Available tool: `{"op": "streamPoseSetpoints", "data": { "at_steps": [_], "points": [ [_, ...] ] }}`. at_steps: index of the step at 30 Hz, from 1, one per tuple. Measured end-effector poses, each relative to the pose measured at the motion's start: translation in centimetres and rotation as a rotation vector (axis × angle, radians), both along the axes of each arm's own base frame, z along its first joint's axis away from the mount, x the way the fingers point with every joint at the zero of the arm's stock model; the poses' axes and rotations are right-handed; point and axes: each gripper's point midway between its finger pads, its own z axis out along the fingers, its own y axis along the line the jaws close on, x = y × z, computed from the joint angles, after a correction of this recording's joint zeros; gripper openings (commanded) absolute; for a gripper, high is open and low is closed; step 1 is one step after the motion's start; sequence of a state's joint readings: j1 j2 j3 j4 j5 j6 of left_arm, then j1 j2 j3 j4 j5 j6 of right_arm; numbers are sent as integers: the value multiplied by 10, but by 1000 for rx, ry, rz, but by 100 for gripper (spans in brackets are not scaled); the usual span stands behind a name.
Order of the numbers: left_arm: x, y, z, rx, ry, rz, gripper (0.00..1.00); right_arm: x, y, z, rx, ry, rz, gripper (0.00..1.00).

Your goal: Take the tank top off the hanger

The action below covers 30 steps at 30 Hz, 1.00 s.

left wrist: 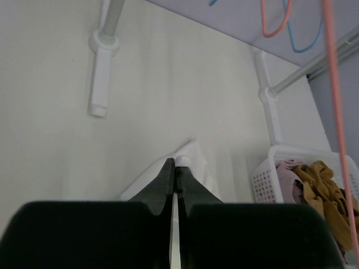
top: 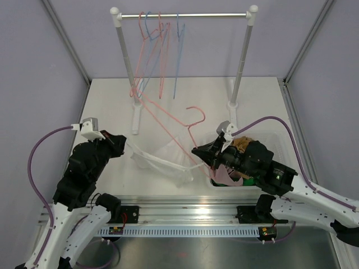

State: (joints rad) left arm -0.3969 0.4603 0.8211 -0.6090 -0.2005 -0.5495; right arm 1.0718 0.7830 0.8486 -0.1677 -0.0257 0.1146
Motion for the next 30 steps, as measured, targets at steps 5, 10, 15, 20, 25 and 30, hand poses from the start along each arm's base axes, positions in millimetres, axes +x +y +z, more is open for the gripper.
{"op": "streamPoseSetpoints", "data": {
  "at_steps": [5, 10, 15, 20, 25, 30],
  "points": [
    [2, -52, 1, -97, -32, -254, 0, 30, -12, 36, 297, -123, -190, 0],
    [1, -91, -41, -116, 82, -422, 0, 48, -38, 73, 610, -306, -345, 0],
    [-12, -105, -65, -105, 147, -485, 0, 54, -59, 107, 700, -423, -447, 0],
    [-12, -101, -73, -73, 174, -457, 0, 76, -89, 146, 655, -265, -649, 0],
    [-9, -94, -87, -1, 259, -403, 12, 85, -116, 157, 514, -57, -818, 0],
    [-13, -86, -93, 80, 306, -377, 57, 86, -117, 107, 234, 80, -880, 0]
  ]
}}
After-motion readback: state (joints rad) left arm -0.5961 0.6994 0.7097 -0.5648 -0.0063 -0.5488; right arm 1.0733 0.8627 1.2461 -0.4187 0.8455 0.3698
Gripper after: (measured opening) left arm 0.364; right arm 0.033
